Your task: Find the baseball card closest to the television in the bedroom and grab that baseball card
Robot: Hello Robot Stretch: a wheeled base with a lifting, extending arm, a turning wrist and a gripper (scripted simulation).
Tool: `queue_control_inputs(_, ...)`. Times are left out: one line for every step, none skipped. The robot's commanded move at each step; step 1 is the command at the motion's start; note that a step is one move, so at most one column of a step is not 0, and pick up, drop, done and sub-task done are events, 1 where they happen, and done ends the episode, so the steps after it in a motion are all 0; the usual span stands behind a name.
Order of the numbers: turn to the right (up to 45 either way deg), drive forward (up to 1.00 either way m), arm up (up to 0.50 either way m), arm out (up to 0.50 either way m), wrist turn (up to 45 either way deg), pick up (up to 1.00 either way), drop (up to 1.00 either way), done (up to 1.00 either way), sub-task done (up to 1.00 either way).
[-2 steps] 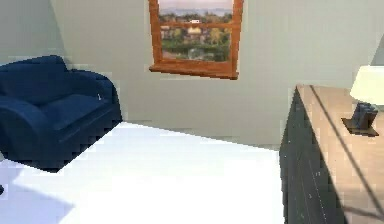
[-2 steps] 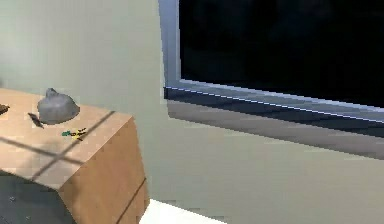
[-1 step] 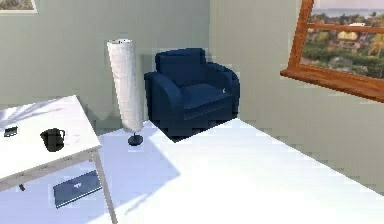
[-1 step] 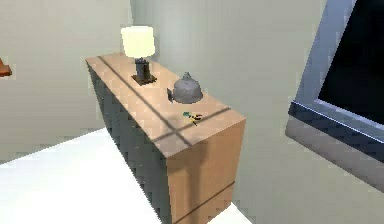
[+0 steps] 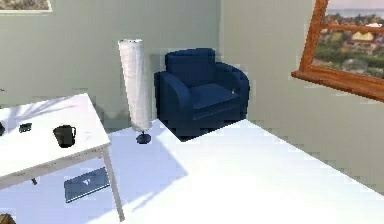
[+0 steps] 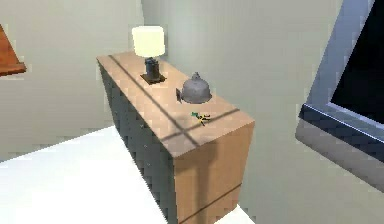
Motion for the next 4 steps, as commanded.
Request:
queue_control_inputs(45.0, 0.0, 0.0, 0.0, 0.0, 0.0, 0.0, 0.0, 0.0)
queue_control_inputs(45.0, 0.0, 0.0, 0.0, 0.0, 0.0, 0.0, 0.0, 0.0)
queue_control_inputs(9.0, 0.0, 0.0, 0.0, 0.0, 0.0, 0.0, 0.0, 0.0)
queue_control_inputs(0.0, 0.45, 0.0, 0.0, 0.0, 0.0, 0.0, 0.0, 0.0)
